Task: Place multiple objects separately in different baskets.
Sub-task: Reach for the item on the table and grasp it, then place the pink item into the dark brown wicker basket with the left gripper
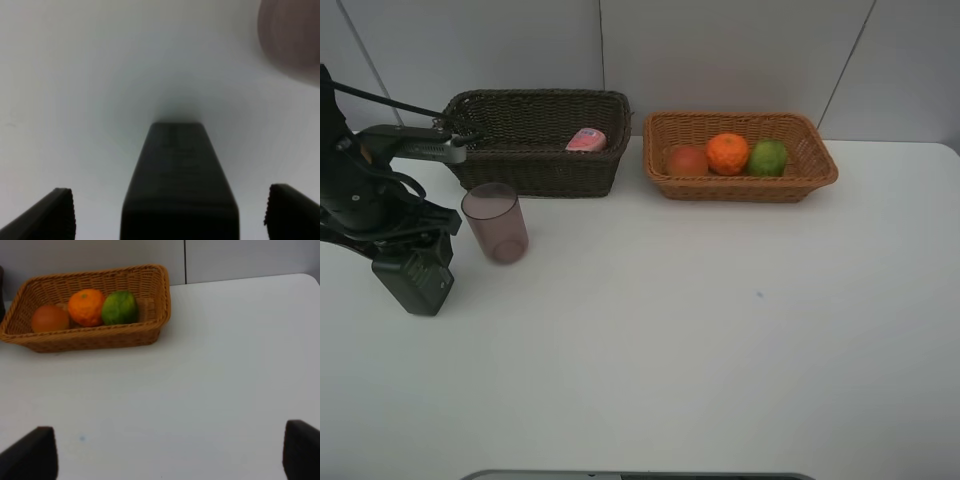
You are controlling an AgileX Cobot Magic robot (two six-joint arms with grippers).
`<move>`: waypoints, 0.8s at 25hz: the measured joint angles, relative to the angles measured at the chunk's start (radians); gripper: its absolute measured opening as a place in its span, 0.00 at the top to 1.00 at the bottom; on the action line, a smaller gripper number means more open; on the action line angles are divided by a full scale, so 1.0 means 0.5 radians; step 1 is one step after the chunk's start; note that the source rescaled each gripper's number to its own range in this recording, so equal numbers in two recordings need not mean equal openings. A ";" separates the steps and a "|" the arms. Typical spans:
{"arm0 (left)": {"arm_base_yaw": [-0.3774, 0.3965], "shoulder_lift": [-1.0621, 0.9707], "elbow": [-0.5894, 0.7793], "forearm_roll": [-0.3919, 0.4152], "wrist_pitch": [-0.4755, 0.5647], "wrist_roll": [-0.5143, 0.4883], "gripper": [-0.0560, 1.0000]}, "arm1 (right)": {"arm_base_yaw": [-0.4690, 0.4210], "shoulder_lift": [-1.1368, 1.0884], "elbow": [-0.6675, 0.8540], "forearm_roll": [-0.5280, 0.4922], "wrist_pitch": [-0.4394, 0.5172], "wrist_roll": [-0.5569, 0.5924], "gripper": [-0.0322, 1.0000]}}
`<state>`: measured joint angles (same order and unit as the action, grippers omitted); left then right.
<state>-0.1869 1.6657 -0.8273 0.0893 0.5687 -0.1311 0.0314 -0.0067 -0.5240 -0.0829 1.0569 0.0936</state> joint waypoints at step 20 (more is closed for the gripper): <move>-0.001 0.000 -0.002 0.049 -0.081 0.000 0.51 | 0.000 0.000 0.000 0.000 0.000 0.000 0.00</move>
<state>-0.1871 1.6657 -0.8282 0.1137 0.5282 -0.1311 0.0314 -0.0067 -0.5240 -0.0829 1.0569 0.0936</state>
